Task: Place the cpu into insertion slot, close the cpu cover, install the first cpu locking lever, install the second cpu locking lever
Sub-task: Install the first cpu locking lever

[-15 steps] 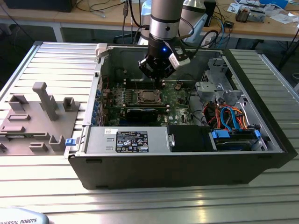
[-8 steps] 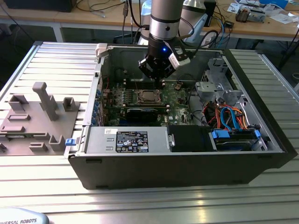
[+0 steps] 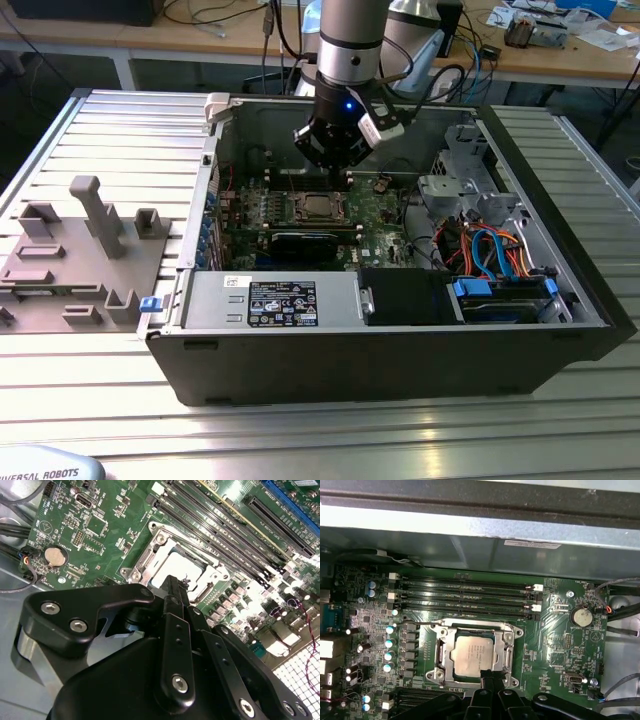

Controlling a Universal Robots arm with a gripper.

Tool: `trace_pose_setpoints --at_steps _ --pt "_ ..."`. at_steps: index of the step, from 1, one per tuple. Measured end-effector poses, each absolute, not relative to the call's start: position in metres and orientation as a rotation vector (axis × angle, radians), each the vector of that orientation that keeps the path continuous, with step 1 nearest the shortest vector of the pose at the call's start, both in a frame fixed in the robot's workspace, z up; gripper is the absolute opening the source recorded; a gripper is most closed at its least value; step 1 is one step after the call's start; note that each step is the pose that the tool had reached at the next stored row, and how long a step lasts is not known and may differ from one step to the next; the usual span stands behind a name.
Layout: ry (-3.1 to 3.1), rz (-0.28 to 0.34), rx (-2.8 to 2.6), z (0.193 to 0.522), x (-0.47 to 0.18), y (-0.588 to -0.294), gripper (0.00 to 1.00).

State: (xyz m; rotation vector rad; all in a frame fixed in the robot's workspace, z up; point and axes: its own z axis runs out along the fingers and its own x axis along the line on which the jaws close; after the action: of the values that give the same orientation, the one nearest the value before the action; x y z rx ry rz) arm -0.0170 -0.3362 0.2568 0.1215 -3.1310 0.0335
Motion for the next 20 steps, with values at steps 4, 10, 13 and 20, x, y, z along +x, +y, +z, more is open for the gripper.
trace_pose_setpoints --at_steps 4,10,13,20 --pt "-3.131 0.033 0.122 0.2567 -0.0179 -0.3362 0.11" --pt "-3.131 0.033 0.122 0.2566 -0.0207 -0.3362 0.11" --pt "-3.131 0.033 0.122 0.2566 -0.0222 -0.3362 0.11" --pt "-3.131 0.033 0.122 0.2565 -0.0243 -0.3362 0.11"
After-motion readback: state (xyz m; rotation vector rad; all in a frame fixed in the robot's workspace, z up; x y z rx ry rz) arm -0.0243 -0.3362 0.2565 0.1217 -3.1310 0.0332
